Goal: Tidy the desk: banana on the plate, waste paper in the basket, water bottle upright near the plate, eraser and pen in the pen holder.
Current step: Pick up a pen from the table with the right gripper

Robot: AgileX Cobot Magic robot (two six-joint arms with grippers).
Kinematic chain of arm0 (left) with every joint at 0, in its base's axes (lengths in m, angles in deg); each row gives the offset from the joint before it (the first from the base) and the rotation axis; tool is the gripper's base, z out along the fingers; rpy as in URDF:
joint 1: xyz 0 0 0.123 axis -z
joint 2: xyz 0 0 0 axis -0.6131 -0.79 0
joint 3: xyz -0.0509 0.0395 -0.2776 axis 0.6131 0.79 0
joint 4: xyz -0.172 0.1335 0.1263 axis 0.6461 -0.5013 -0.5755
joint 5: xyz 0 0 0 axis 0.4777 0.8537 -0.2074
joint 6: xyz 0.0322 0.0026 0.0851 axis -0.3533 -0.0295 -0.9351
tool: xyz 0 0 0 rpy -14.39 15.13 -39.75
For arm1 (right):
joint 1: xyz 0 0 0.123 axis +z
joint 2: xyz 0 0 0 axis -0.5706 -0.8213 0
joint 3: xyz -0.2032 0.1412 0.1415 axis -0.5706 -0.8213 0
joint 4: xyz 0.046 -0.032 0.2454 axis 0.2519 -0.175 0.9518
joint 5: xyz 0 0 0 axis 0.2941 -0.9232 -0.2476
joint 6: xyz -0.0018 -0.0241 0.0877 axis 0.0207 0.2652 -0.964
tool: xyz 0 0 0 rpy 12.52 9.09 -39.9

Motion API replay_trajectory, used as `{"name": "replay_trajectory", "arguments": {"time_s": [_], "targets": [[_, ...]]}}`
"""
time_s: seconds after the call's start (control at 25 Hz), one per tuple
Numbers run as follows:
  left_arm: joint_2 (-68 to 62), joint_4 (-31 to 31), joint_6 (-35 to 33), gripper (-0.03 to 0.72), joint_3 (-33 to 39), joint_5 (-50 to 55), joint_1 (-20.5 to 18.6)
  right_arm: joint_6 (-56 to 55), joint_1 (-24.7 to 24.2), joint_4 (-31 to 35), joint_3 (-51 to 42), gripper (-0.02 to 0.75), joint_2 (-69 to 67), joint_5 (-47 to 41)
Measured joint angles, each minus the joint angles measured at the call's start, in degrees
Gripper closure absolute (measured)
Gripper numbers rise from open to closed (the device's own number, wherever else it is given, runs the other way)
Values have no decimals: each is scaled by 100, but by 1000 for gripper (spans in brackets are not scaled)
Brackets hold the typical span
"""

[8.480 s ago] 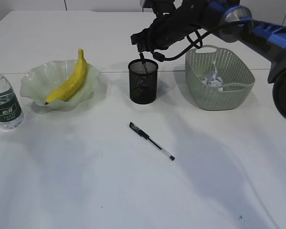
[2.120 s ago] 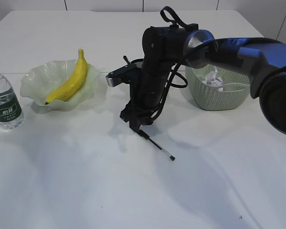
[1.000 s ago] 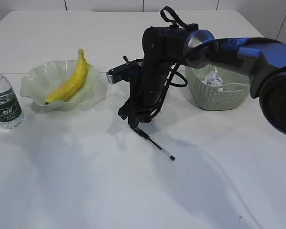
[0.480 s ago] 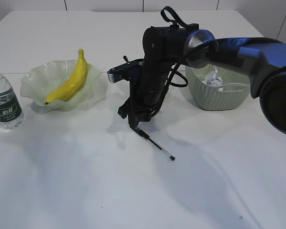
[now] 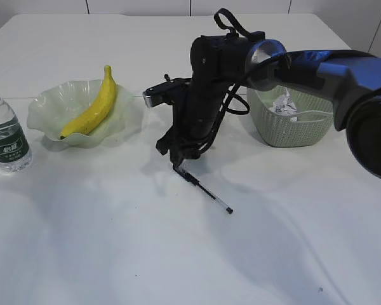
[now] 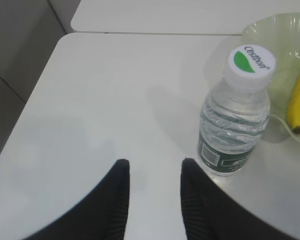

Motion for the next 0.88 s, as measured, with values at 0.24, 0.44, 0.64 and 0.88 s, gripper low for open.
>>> {"name": "replay_trajectory", "arguments": {"time_s": [0.24, 0.44, 0.64, 0.88], "targets": [[0, 10, 0, 452, 0, 0, 0, -9, 0, 118, 0, 433, 0, 524], [0, 22, 0, 452, 0, 0, 0, -34, 0, 313, 0, 433, 0, 545], [0, 30, 0, 452, 0, 0, 0, -174, 0, 325, 0, 433, 0, 534], [0, 46, 0, 452, 0, 0, 0, -298, -9, 218, -2, 433, -120, 326]]}}
